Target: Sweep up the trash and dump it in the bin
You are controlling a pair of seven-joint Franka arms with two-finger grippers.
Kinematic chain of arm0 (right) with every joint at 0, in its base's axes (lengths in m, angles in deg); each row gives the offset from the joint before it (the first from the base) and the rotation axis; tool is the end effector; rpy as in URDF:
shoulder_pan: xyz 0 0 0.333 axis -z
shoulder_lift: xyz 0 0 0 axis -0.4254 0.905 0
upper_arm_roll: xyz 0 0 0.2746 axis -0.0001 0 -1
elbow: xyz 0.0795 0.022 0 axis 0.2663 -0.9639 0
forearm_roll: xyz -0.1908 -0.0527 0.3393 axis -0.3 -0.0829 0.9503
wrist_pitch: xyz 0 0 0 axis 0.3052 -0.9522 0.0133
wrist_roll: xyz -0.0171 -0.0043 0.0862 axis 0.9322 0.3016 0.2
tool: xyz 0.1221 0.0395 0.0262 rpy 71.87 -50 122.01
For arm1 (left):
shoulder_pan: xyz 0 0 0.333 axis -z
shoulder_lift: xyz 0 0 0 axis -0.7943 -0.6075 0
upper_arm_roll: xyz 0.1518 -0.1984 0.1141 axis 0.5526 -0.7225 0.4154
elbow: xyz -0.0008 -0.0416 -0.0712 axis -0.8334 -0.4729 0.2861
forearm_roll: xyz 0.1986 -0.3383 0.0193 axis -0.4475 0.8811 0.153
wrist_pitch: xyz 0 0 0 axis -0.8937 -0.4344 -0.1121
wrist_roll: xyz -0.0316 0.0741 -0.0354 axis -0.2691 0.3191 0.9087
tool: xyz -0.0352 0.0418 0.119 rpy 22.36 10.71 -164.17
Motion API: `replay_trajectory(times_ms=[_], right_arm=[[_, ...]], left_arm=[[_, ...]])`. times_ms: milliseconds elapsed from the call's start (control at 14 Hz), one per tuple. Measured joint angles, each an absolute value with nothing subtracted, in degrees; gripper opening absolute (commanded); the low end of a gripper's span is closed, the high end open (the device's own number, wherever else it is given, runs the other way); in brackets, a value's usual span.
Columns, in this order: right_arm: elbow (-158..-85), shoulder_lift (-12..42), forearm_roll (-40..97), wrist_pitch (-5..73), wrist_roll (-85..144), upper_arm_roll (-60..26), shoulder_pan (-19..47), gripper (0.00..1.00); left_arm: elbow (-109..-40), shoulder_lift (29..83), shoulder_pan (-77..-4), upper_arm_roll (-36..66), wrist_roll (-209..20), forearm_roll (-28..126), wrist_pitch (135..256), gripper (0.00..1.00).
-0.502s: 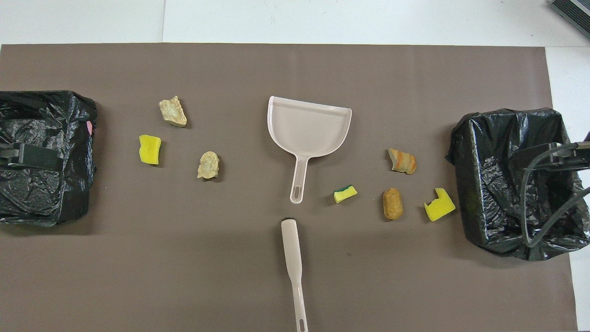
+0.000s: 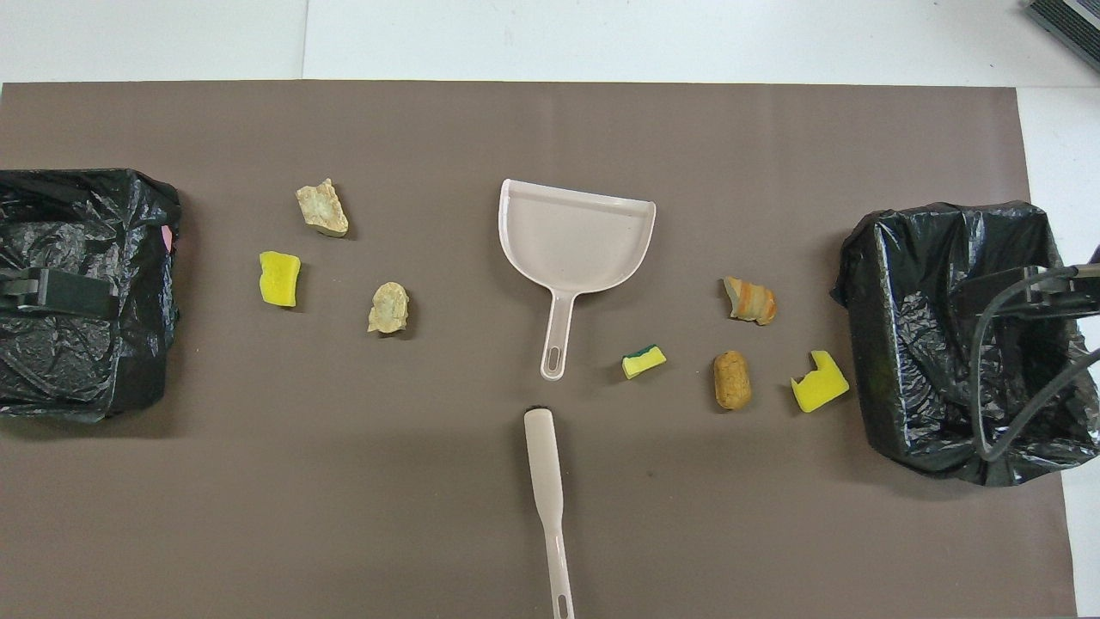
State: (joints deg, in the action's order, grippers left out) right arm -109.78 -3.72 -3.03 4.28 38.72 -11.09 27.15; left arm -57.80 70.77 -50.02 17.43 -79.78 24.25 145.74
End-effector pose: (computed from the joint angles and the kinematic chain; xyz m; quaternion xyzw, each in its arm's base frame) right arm 0.5327 -0.0067 0.5774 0.9999 -0.0137 -0.0020 0.0058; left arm 0.5258 -0.0343 0.5850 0.9996 -0.0250 0.0094 0.0075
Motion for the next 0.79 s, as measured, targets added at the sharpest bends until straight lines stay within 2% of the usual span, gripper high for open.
replay_trajectory(times_ms=[430, 573, 788], right_arm=[[-109.78, -3.72, -3.03, 4.28, 38.72, -11.09, 27.15, 1.00], [-109.78, -3.72, -3.03, 4.28, 38.72, -11.09, 27.15, 1.00], [-109.78, -3.72, -3.03, 4.28, 38.72, -11.10, 27.15, 1.00]], left_arm=[[-58.54, 70.94, -49.14, 16.37, -80.39, 25.40, 143.58, 1.00], [-61.43, 71.27, -45.33, 15.94, -84.58, 25.67, 144.15, 1.00], [-69.27, 73.06, -37.85, 15.48, -92.71, 25.85, 150.29, 1.00]])
